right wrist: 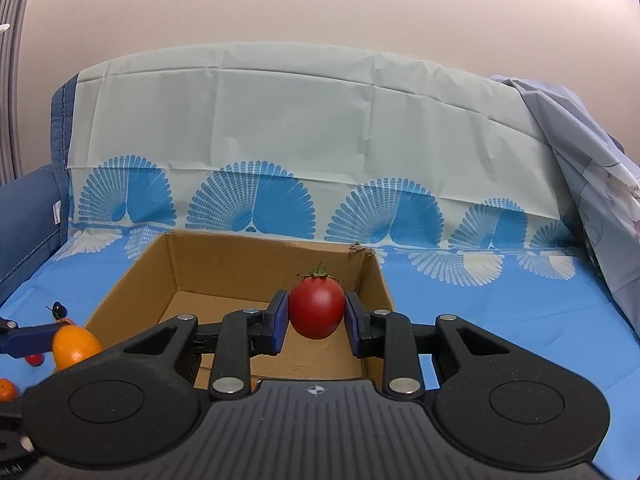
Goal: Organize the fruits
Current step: 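Lower the held tomato and kumquat over the box with both tools, then open both tools to drop the tomato and kumquat into the box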
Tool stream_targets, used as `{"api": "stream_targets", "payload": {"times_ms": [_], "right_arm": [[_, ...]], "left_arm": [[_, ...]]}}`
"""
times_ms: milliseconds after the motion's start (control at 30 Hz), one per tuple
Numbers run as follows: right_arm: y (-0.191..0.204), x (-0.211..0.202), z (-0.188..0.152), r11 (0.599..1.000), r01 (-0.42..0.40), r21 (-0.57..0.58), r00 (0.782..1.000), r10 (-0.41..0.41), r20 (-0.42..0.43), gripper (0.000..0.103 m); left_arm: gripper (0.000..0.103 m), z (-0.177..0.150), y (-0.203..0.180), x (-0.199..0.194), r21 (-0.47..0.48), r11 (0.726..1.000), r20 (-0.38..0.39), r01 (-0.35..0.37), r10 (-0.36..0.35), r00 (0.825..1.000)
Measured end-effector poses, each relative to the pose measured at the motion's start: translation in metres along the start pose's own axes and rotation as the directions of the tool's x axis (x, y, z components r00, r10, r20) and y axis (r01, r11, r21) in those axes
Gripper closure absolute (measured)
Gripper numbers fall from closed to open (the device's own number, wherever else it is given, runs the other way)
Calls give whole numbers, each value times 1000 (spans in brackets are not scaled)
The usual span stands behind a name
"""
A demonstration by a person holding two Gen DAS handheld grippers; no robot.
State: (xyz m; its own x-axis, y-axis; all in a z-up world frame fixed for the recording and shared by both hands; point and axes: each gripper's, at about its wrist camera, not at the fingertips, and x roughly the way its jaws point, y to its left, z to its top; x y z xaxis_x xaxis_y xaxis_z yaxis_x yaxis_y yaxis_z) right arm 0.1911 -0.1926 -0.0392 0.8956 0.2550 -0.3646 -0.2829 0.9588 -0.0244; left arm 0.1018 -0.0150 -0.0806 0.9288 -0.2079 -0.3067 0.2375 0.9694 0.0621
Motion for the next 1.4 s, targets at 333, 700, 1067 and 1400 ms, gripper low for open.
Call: {"api": "stream_targets", "payload": {"times_ms": [333,700,1067,1400], "right_arm": [[2,4,-1,1000,1,-4,1000,-1,-10,72],[4,5,0,1000,0,-4,1000,0,-11,72],[8,6,-1,1000,-7,-10,1000,6,-9,72],[10,7,0,1000,-1,-15,1000,0,-19,67]], "left_arm": [[54,-3,-5,8,3,1000,-26,19,-19,999],[54,-5,-9,9,16,999,-33,36,-35,999],[54,-4,-9,10,21,999,-32,40,-39,999],[42,-4,-7,10,16,999,-40,48,-48,998]]}}
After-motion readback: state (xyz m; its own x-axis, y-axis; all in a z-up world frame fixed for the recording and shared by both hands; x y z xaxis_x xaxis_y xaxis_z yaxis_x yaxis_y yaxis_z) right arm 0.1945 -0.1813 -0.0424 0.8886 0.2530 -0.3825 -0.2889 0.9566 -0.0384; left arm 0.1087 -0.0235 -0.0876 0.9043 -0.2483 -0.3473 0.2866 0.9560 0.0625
